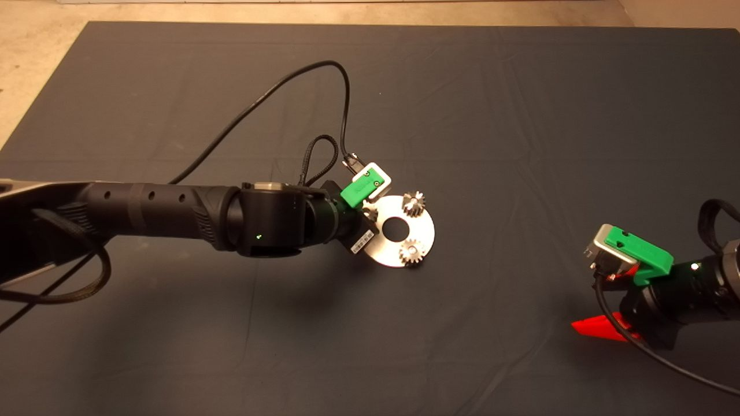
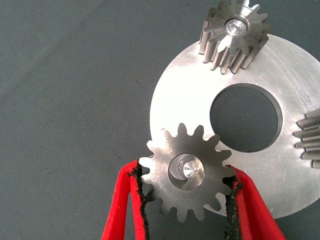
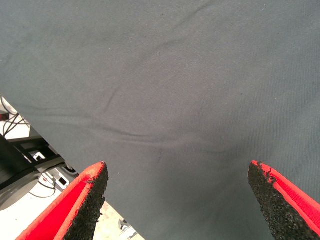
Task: Install three planetary gears onto the carrier pins
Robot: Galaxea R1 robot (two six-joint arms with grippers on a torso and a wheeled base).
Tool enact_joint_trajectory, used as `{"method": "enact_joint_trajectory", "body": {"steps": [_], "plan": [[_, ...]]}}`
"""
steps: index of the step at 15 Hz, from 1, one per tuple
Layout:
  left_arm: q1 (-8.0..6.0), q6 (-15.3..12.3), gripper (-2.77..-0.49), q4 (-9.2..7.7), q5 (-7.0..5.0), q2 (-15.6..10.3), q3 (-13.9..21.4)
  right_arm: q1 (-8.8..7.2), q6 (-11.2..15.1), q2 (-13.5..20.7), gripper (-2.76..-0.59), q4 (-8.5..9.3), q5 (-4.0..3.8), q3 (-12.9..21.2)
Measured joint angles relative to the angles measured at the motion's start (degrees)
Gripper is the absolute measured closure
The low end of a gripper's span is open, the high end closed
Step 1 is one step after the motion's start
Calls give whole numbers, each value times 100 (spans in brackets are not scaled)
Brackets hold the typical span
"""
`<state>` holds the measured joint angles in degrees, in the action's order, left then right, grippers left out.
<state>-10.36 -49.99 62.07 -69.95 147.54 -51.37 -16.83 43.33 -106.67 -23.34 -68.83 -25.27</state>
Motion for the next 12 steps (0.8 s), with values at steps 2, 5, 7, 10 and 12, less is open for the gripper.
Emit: {"method": "enact_joint_trajectory", "body": {"steps": [2,5,7,10,12], "plan": [[-2,5,-60,-11,11,-8,0,1,0,0,-207,0,1,0],[-2,5,-60,-15,9,-7,0,2,0,0,-207,0,1,0],[-5,5,-60,-26,10,-7,0,2,2,0,-207,0,1,0],[-33,5,-60,-152,11,-7,0,2,1,0,-207,0,6,0],[-35,5,-60,-160,11,-7,0,2,0,0,-207,0,4,0]]}}
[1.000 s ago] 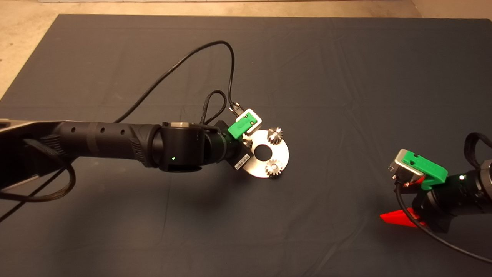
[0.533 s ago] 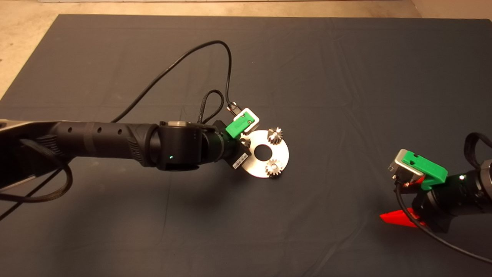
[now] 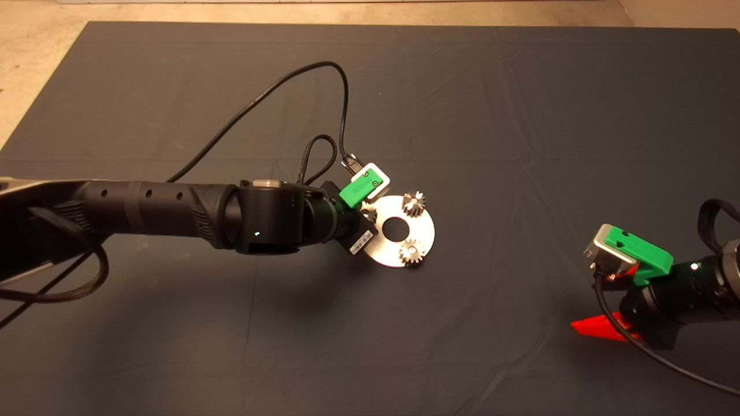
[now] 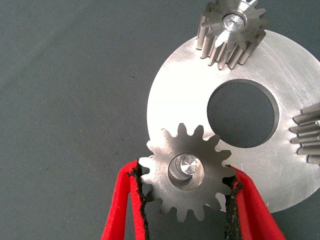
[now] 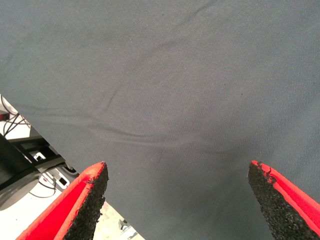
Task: Install three planetary gears onto the carrier pins
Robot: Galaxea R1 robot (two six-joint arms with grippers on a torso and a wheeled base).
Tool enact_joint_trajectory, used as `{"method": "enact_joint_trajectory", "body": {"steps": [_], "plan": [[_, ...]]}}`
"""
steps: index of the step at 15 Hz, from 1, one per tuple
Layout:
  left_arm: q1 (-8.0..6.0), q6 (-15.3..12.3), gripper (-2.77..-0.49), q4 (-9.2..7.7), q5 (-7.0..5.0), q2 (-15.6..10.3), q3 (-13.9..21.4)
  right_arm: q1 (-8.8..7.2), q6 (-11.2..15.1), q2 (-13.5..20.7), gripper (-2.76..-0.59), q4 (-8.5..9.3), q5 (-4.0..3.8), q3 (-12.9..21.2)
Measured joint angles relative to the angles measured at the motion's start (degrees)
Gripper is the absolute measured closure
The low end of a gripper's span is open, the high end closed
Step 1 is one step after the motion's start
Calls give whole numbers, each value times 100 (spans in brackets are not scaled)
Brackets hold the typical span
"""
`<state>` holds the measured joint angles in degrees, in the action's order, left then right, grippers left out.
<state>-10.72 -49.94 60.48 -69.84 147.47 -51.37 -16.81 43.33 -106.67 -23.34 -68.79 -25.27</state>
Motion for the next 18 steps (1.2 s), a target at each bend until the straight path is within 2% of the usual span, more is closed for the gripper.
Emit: {"method": "enact_joint_trajectory", "body": {"steps": [10,14,18], "plan": [[-11,-2,-60,-56,2,2,0,0,-17,-15,-207,2,2,-2],[-9,-6,-60,-102,123,2,0,0,-17,-17,-207,0,2,-2],[-9,-7,-60,-113,145,0,0,0,-17,-17,-207,0,2,-2]]}}
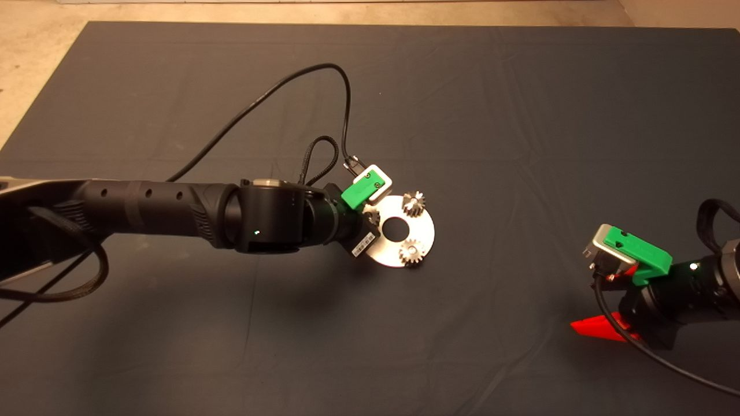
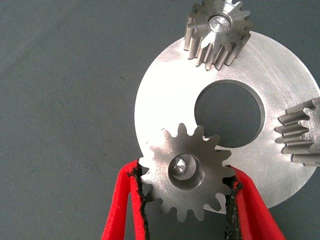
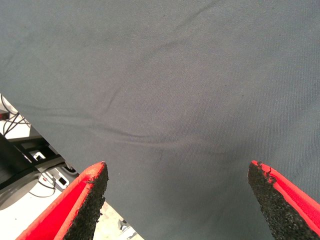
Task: Install three planetary gears onto the carrier pins
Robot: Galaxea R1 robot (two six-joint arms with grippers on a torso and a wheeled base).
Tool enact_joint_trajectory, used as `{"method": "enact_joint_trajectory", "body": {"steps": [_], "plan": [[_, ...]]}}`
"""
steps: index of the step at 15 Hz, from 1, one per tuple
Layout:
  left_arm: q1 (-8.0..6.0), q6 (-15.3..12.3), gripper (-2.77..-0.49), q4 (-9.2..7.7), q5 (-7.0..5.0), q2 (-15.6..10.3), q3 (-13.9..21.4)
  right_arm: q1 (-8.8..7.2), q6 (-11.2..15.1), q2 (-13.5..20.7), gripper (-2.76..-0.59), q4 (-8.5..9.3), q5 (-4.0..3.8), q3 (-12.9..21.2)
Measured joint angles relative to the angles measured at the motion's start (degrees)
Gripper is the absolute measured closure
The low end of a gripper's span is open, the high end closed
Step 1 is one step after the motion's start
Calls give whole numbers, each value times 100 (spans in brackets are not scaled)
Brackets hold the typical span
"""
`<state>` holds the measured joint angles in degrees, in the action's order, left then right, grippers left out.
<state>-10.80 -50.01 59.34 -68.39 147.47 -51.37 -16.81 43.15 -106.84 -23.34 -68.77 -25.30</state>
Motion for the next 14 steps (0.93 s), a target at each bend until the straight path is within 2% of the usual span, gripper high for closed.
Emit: {"method": "enact_joint_trajectory", "body": {"steps": [5,9,14], "plan": [[0,3,-60,0,12,2,-10,0,0,0,-207,0,0,0],[0,4,-60,5,152,0,-83,0,0,0,-207,0,0,0],[0,4,-60,2,152,2,-83,0,0,2,-207,0,0,0]]}}
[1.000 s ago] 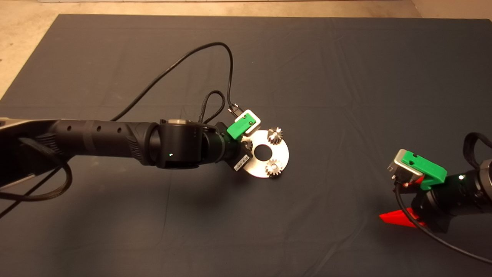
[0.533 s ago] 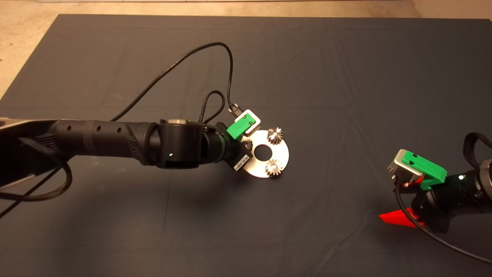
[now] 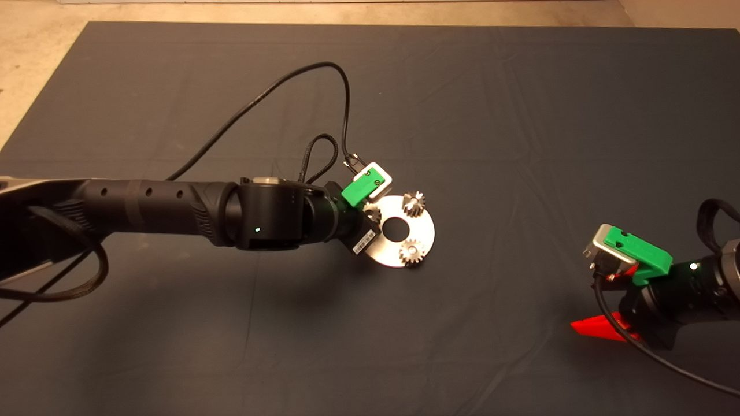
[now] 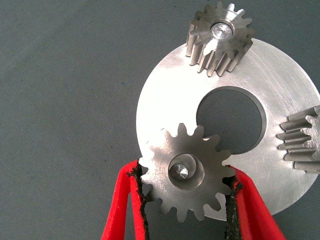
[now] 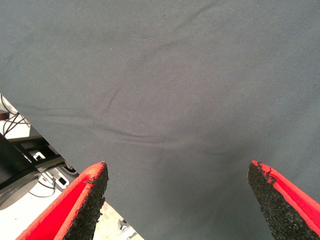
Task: Install three planetary gears onto the carrier pins
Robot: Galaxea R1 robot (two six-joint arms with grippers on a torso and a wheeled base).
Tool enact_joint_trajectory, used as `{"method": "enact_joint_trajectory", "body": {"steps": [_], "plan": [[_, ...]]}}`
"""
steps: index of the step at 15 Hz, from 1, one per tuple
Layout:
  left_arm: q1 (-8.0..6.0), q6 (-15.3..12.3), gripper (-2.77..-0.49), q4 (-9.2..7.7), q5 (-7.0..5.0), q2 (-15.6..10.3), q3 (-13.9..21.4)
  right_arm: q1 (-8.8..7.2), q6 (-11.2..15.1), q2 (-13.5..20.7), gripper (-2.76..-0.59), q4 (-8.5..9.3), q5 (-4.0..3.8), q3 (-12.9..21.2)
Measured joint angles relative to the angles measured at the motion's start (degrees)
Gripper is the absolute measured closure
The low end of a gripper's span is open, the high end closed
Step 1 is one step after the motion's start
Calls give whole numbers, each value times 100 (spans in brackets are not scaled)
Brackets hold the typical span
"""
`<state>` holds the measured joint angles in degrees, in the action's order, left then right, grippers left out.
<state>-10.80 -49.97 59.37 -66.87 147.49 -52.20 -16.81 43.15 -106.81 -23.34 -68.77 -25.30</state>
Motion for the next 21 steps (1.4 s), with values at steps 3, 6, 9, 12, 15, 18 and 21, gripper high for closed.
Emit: {"method": "enact_joint_trajectory", "body": {"steps": [3,6,9,12,15,18,21], "plan": [[0,0,-60,-20,0,2,0,0,0,1,-207,0,0,0],[-5,0,-60,-88,0,-2,7,0,0,1,-207,0,0,0],[-4,-1,-60,-132,-2,-2,33,0,0,7,-207,0,0,0],[-3,-2,-60,-132,0,-2,33,0,-2,15,-207,0,0,0],[-2,-2,-60,-132,-2,-4,33,0,-2,15,-207,0,0,0],[-2,0,-60,-132,-16,-6,33,0,-2,15,-207,0,0,0],[-2,0,-60,-132,-20,-6,33,0,-2,15,-207,0,0,0]]}}
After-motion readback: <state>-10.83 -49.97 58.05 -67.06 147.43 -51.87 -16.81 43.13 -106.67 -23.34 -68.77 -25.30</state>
